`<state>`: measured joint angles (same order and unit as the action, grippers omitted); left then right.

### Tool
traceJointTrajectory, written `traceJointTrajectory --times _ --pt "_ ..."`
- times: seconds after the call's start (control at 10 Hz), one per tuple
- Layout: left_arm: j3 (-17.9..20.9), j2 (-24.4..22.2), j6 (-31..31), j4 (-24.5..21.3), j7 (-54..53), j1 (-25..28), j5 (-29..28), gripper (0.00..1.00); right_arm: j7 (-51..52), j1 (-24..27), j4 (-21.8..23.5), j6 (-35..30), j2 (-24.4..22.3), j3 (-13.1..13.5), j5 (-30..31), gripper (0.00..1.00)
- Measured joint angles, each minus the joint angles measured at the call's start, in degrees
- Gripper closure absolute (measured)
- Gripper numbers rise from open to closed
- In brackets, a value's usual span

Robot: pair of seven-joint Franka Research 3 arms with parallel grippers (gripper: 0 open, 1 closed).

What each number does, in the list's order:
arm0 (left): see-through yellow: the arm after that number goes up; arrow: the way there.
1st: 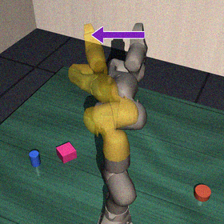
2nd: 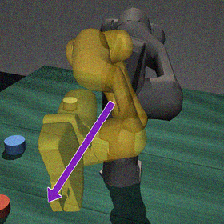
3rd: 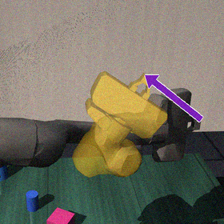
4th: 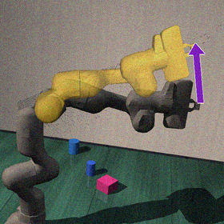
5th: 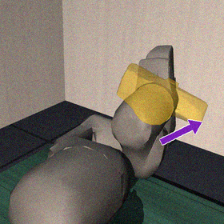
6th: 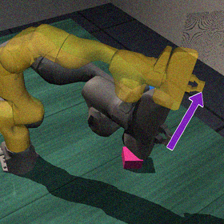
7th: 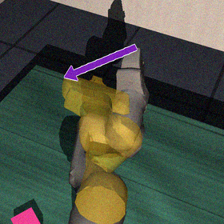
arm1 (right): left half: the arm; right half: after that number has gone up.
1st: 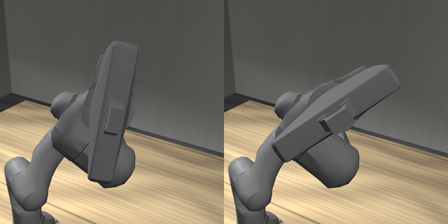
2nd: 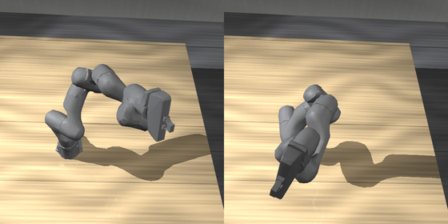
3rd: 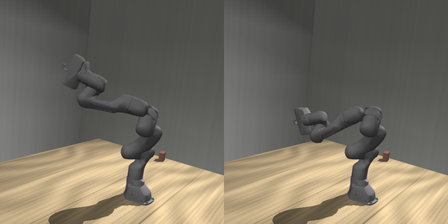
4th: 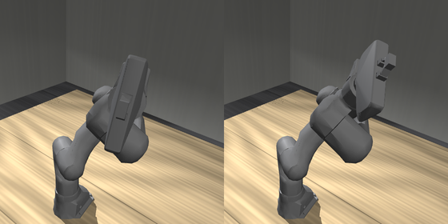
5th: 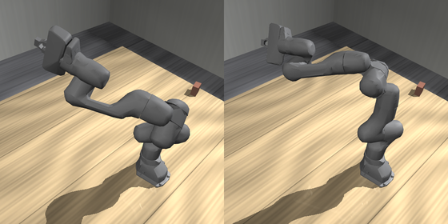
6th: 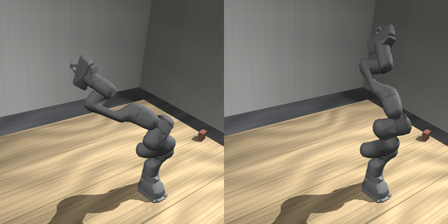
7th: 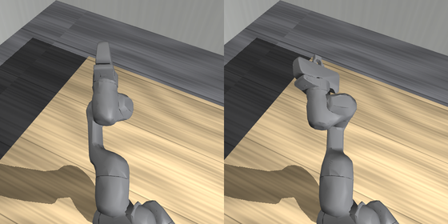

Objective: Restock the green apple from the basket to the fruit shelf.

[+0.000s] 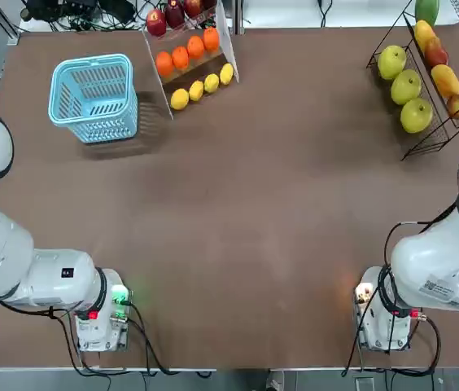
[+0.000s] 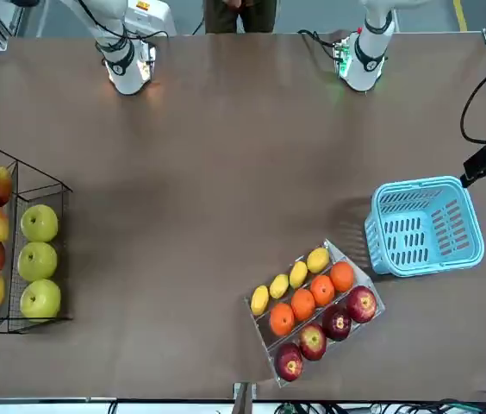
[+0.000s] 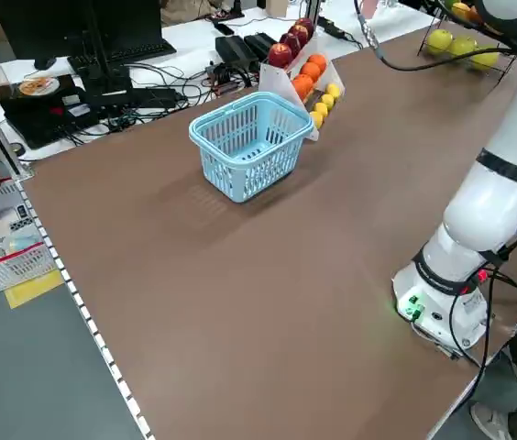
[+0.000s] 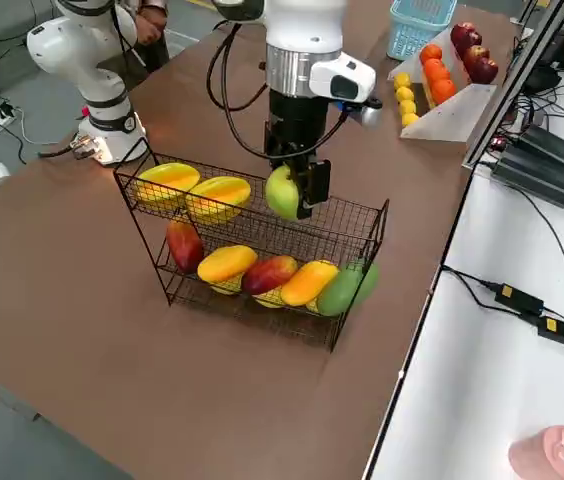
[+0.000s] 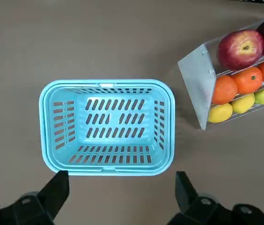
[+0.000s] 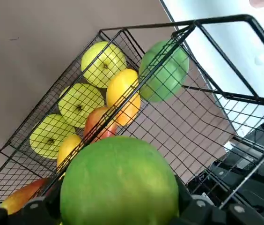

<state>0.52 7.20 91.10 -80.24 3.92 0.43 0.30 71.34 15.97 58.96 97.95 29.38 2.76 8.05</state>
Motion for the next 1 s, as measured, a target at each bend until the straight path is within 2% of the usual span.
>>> traceJointTrajectory --times 0.2,0.4,1.0 --pt "-0.09 0.00 0.00 0.04 0.00 -0.03 0.00 0.00 -0.95 0.01 -0.02 -0.05 0.00 0.00 0.00 0.09" --pt "-0.09 0.00 0.00 0.08 0.00 -0.05 0.00 0.00 -1.16 0.03 -0.07 -0.11 0.00 0.00 0.01 0.00" --pt "-0.11 0.00 0.00 0.09 0.00 -0.07 0.00 0.00 -2.48 0.03 -0.71 -2.43 0.00 -0.05 0.01 0.00"
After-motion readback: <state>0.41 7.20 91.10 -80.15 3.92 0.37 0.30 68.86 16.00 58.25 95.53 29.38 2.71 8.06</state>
